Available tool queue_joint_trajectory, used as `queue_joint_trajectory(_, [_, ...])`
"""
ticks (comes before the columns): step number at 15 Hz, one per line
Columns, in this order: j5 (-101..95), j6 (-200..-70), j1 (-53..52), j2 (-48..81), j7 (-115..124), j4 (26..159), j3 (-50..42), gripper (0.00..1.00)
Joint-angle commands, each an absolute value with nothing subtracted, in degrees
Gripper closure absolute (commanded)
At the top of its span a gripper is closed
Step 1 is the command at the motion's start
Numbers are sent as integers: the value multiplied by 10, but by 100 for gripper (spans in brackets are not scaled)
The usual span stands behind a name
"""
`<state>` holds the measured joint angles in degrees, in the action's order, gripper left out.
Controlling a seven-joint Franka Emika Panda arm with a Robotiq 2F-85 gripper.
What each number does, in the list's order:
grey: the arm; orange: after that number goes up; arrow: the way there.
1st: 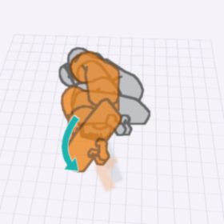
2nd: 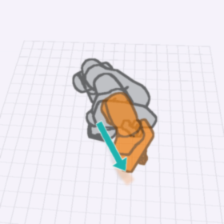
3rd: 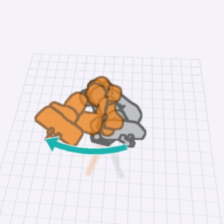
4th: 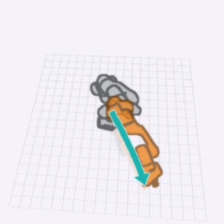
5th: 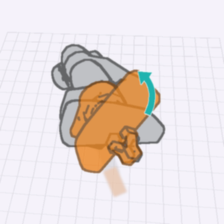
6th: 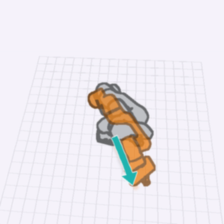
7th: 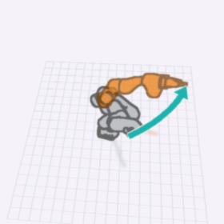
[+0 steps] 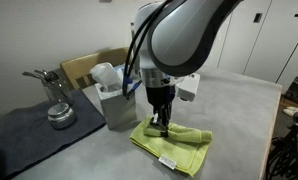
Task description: Fold the cloth on the table
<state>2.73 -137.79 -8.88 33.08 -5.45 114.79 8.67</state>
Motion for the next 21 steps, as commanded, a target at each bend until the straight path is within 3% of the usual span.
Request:
queue_joint_trajectory(1, [-1,-1341,-102,372,-40,1100,76,99])
queue_joint_trajectory(21, [-157,-1273,-174,327,59,1101,49,99])
